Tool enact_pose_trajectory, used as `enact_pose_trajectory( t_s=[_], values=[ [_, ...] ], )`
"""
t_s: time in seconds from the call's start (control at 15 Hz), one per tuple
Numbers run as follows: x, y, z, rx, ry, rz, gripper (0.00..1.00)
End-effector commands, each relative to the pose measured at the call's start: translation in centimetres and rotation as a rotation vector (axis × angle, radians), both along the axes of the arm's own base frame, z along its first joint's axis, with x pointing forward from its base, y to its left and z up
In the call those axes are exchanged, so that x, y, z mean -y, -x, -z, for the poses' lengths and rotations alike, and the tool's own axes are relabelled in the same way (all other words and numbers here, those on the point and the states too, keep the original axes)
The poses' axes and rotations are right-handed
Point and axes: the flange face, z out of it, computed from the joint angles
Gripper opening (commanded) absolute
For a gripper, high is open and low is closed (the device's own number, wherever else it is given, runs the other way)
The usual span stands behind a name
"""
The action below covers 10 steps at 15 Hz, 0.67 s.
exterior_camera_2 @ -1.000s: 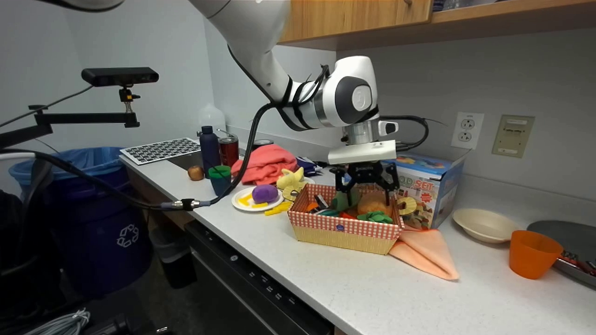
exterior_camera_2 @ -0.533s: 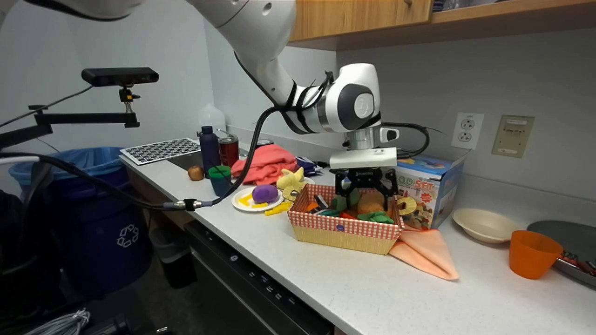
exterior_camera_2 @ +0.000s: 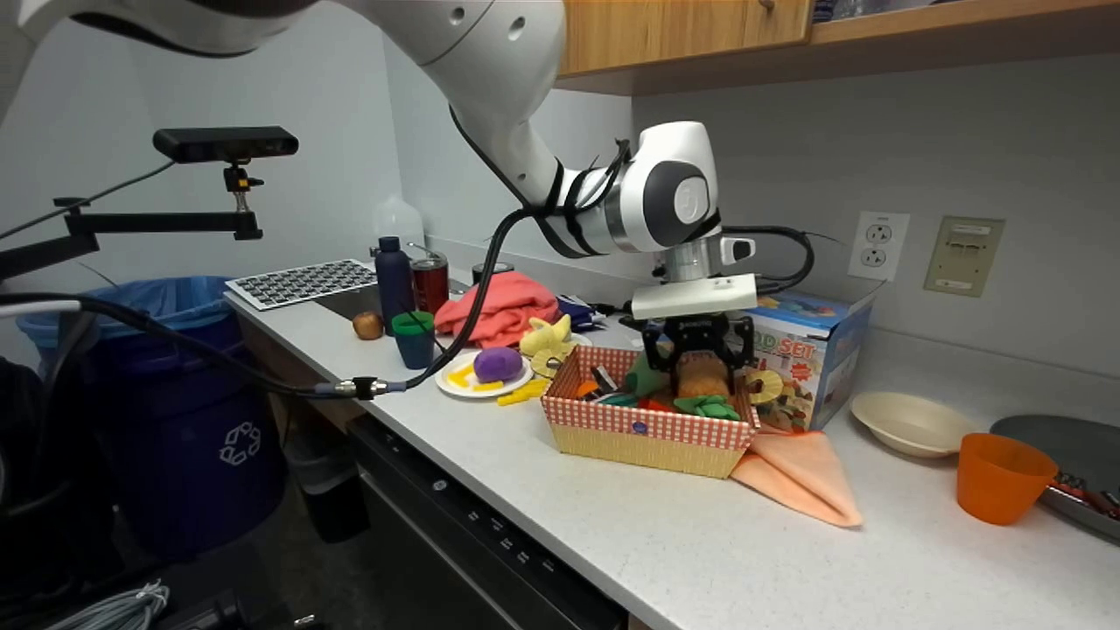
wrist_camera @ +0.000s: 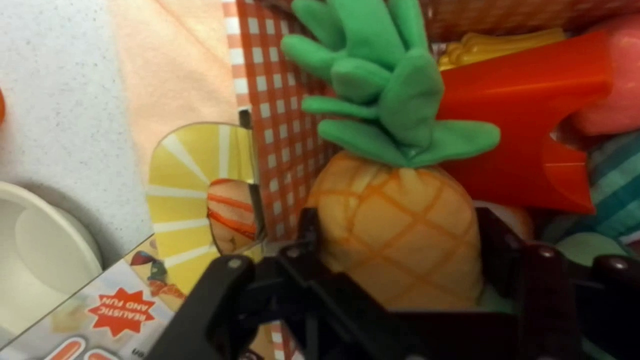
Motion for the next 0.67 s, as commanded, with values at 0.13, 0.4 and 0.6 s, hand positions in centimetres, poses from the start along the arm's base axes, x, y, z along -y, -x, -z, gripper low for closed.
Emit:
enact_pose_trajectory(
  t_s=[0.13, 0.4, 0.6],
  values=[
    [0.7, -0.3, -0.4, 0.014, 0.01, -0.007, 0.3],
    [0.9, 1.2, -1.9, -0.023, 0.033, 0.02, 0.04],
    [0.7, 3.5, -5.1, -0.086, 0.045, 0.025, 0.05]
  ],
)
